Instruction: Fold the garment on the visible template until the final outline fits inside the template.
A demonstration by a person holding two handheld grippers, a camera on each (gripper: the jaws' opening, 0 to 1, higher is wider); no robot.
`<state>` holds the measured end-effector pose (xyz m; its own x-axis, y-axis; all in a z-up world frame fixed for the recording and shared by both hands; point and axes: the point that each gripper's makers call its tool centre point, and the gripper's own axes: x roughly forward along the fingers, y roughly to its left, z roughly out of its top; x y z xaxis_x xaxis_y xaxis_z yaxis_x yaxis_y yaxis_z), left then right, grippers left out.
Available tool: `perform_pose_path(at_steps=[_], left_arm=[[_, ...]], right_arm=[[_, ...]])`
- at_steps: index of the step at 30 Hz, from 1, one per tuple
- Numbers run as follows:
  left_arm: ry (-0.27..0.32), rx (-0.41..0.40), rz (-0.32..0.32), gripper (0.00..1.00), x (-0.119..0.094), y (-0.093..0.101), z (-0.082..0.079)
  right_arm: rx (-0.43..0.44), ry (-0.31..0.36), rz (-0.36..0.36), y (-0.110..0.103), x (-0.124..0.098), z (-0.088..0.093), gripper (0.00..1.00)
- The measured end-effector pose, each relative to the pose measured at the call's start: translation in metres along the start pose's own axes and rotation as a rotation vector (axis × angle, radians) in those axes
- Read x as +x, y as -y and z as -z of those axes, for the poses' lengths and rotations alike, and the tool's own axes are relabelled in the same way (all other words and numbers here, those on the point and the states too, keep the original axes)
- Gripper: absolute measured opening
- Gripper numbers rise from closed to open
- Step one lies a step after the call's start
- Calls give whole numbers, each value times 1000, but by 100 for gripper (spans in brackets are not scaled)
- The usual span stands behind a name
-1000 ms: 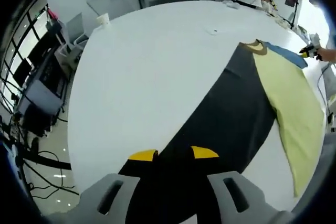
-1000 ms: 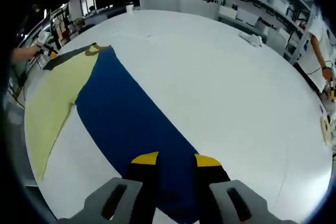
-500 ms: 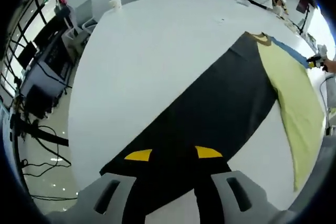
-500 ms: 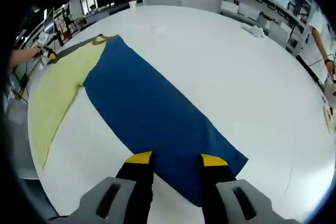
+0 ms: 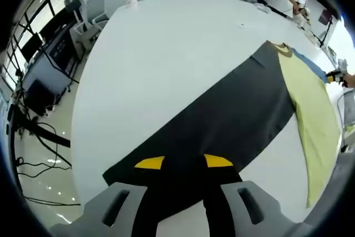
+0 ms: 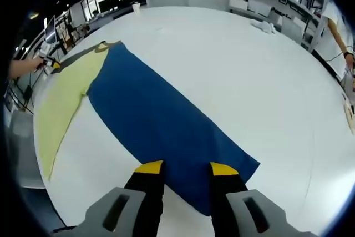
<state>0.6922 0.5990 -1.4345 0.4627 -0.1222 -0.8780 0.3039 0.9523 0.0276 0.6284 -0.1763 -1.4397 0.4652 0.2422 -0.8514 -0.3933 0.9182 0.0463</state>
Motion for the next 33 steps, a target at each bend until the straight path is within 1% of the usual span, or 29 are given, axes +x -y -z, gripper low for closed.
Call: perform_pose_path(at_steps=[2,3,4,5,6,7,8,10,11,12,13,14,16,18,20,26,33], left_arm=[[-5,5,-2,34,-1,2,0],[-8,10,-2,34,-1,3,0],[-9,23,-4,35,-1,4,-1],[-9,25,-8,36,-1,3,-1],[-8,25,-14,38,-1,1,-1],[-3,24,-14,39,-2,1,-2],[2,20,-10,39,-2,0,-4],[-5,18,-15,40,-1,-2,-3],[-13,20,-19,40,0,-5,-1],[-6,1,-14,41,0,-6,-1],[-6,-5,-19,42,0,-9,-1],[-5,-1,-17,41,0,-8,-1],[-4,6,-14,42,0,-8,-2],[-2,1,-12,41,0,-11,-1],[3,-9,-11,41,0,-12,0],[7,-11,-9,41,0,-12,-1],[14,-11,-6,42,1,-16,-3]], right_arm=[[-3,-19,-19,-6,0,-1,35],[-11,-32,-12,-4,-1,-1,36],[-10,-29,-11,-3,-1,-1,36],[-1,-21,-8,-1,-1,-3,36],[19,-1,8,4,-2,-7,35],[33,33,16,8,-3,-14,35],[51,42,25,11,-4,-16,34],[55,15,29,17,0,-12,34],[48,-10,33,18,2,-7,35],[50,-27,39,20,3,-3,35],[54,-15,41,20,3,-3,34],[37,-16,46,23,3,-4,32],[38,-21,50,23,2,-3,30],[-16,-30,63,25,2,-2,29],[11,-21,67,27,2,-2,27],[0,-26,65,28,2,-2,28],[3,-13,68,28,3,-1,28]])
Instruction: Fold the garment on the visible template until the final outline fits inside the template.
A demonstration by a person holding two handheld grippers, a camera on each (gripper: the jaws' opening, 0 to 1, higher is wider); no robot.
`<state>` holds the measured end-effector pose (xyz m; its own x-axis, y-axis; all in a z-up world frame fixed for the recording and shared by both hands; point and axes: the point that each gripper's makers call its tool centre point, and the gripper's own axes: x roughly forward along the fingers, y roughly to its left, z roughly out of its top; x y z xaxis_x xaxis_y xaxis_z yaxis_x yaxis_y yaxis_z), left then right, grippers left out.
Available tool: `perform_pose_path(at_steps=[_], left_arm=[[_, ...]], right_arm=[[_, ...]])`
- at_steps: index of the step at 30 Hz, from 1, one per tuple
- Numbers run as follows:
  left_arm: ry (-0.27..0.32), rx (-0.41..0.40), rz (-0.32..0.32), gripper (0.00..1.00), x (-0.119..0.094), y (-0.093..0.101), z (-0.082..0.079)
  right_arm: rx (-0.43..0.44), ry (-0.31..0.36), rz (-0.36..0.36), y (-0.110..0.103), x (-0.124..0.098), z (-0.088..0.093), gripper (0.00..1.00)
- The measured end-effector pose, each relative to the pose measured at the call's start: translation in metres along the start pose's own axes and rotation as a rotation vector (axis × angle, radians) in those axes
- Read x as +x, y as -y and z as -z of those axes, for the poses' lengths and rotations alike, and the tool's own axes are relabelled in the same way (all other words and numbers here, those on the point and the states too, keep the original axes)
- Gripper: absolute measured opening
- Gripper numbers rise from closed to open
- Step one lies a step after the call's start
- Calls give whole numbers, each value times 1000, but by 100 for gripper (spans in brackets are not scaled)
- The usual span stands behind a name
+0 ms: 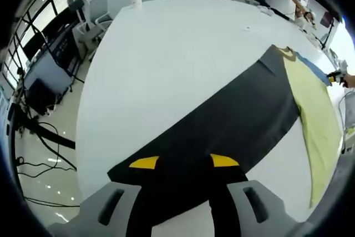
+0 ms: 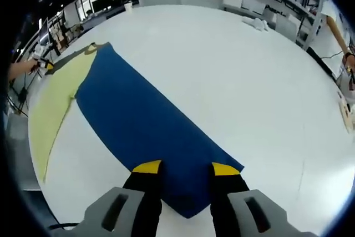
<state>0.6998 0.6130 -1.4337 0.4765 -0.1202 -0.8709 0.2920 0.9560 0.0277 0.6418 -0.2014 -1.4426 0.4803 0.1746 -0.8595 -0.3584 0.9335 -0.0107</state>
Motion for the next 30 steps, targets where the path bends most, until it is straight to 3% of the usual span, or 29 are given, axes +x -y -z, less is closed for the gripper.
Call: perform_pose_path(at_steps=[3,6,10,18,25,26,27,30], left_arm=[[-1,2,-2,44,0,1,1],[0,0,-7,52,-6,1,2],[25,-41,-27,50,-19,-11,4],[4,-64,-44,47,-29,-17,24],[-61,-86,-58,51,-26,-16,50],[-20,-101,-46,53,-24,-17,45],[-31,-140,-53,51,-26,-20,49],[-30,-110,-54,50,-26,-22,48]], right_arm=[[13,-11,0,-2,0,-1,29],[2,-15,-16,-8,-2,-4,31],[7,2,-16,-9,-4,-6,28],[22,3,-9,-10,-8,3,26],[27,-13,-13,-10,-8,11,28],[23,-7,-11,-10,-8,11,28],[28,-4,-10,-9,-8,11,28],[21,2,-6,-8,-7,11,26]])
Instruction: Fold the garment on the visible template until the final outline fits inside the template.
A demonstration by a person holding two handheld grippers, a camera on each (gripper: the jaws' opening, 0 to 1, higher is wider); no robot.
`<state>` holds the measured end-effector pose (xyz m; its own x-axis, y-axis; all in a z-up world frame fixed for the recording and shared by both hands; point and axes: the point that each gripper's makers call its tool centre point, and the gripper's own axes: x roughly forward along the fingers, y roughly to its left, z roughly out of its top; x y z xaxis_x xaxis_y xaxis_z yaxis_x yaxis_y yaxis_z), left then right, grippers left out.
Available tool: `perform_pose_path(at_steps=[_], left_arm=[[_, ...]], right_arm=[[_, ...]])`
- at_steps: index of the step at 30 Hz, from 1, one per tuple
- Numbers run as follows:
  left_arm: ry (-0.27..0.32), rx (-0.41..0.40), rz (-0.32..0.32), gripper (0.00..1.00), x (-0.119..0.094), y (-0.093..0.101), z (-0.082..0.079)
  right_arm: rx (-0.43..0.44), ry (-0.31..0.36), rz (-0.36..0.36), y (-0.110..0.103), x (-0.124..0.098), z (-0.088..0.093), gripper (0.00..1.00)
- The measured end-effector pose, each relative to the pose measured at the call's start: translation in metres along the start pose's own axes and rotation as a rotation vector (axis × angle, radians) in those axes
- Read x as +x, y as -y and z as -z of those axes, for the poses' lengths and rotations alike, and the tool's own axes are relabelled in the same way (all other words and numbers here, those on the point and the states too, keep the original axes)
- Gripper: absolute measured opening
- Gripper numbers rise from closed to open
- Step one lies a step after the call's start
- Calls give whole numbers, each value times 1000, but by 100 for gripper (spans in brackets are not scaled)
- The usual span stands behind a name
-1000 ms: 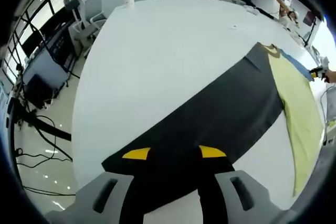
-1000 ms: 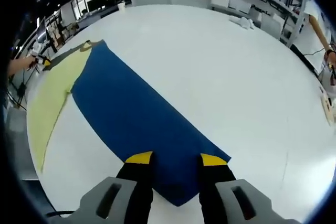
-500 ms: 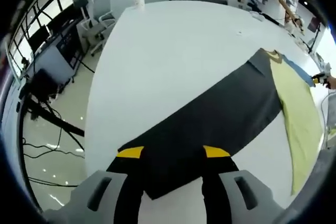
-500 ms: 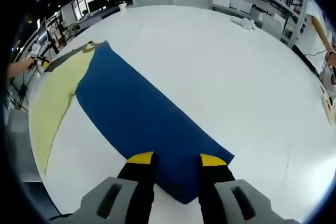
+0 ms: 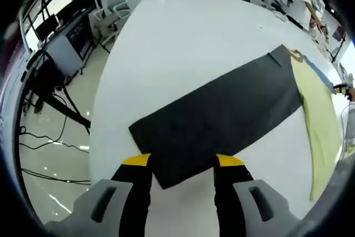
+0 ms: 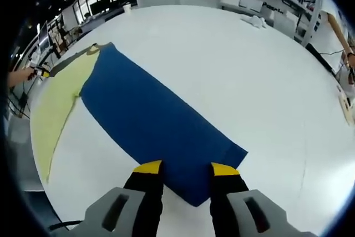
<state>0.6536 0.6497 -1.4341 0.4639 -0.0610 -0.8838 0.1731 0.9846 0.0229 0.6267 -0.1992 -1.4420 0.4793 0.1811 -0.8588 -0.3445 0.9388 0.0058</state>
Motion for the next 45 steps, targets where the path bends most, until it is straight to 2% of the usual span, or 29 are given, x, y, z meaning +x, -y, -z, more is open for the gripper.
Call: perform_pose_path(at_steps=[13,17,20,23,25,27,28,30,32,34,39,45], left_arm=[[5,35,19,51,1,-6,-3],[-6,40,0,55,1,-7,-4],[5,46,-2,52,-4,-1,-5],[35,48,19,52,-7,9,-12],[31,56,30,52,-6,14,-11],[18,53,39,52,-2,16,-8],[13,52,41,52,-1,16,-6],[0,57,41,52,2,16,-3],[7,39,41,53,2,13,-3],[10,47,42,53,1,13,-4],[10,53,45,53,2,11,-4],[-2,56,36,53,0,13,-6]], right_arm=[[8,1,0,7,1,-2,23],[22,2,-3,7,-2,-1,31],[31,-1,-5,8,-5,2,32],[24,34,-17,3,-11,1,32],[13,46,-35,-4,-12,5,32],[6,13,-33,-5,-10,16,32],[-8,45,-27,-4,-10,12,32],[13,36,-14,0,-10,14,29],[-30,27,-4,2,-11,16,29],[-24,26,-9,2,-11,15,29],[-45,20,-11,6,-10,16,30],[-35,-21,-5,13,-16,23,33]])
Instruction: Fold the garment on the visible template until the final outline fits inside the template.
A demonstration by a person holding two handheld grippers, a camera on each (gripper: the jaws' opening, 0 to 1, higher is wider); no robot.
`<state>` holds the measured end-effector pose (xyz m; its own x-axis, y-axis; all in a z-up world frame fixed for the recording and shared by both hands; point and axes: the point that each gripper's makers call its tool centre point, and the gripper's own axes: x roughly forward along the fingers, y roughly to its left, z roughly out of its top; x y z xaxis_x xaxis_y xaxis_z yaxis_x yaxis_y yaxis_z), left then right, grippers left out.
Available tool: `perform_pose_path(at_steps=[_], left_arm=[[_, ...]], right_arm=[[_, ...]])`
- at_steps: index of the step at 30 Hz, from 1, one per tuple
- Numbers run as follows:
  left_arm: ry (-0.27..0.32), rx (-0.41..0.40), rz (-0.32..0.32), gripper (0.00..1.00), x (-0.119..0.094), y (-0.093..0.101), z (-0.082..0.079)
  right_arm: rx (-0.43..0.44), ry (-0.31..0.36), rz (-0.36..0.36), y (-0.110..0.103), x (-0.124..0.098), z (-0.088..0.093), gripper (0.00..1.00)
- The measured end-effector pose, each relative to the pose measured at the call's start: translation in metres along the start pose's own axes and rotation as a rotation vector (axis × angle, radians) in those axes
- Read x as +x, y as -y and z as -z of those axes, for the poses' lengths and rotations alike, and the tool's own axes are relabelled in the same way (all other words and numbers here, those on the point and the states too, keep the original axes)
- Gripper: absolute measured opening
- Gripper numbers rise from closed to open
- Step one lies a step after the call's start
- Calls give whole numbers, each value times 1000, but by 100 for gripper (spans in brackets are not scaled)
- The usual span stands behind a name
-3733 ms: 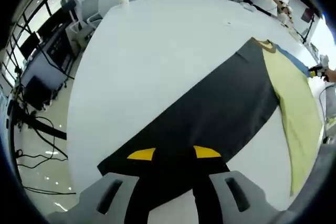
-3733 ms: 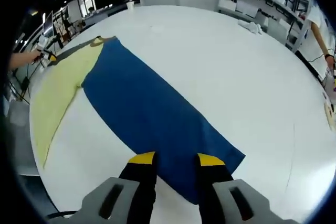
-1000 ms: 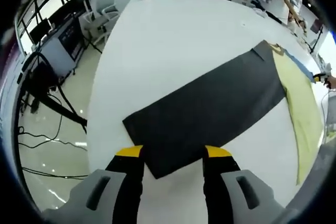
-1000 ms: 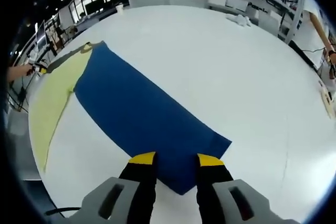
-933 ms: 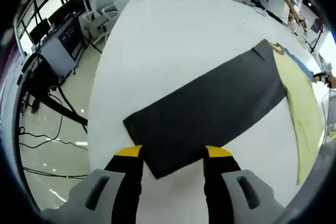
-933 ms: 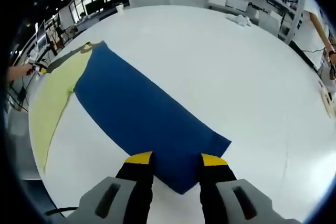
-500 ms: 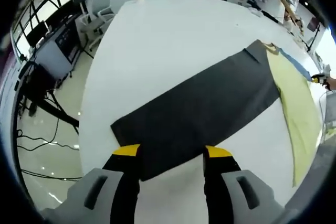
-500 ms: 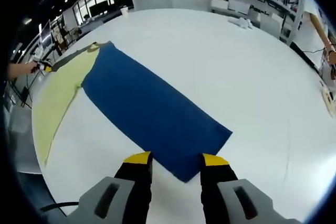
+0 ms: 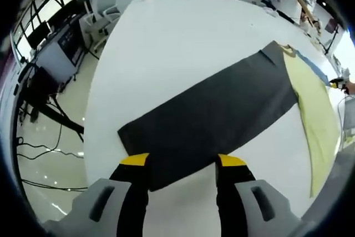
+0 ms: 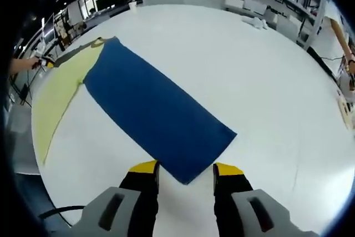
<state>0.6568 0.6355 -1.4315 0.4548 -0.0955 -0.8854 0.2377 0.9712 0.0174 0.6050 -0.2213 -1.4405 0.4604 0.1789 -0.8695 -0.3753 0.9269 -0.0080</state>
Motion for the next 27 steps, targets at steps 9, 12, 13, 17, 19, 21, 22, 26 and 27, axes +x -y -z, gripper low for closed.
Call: perform_pose_path(at_steps=[9,12,13,17,19,21,22,26,27], left_arm=[[143,-29,35,53,-26,31,-27],[225,-63,71,54,-37,48,-38],[259,-77,86,55,-42,55,-42],[356,-98,138,62,-59,81,-51],[413,-97,175,65,-69,97,-56],[453,-92,203,68,-77,110,-60],[479,-82,224,69,-83,119,-63],[552,-41,281,74,-101,147,-70],[576,-32,296,74,-107,156,-71]], right_arm=[[216,76,-4,-1,-13,-2,31],[297,123,-4,0,-17,-5,30],[339,133,-8,-1,-18,-5,29],[431,158,-2,1,-21,-3,26],[448,180,10,3,-24,-4,25],[492,208,7,3,-28,-8,25],[497,213,9,2,-30,-8,25],[526,233,14,2,-33,-10,24],[532,239,17,0,-35,-11,24]])
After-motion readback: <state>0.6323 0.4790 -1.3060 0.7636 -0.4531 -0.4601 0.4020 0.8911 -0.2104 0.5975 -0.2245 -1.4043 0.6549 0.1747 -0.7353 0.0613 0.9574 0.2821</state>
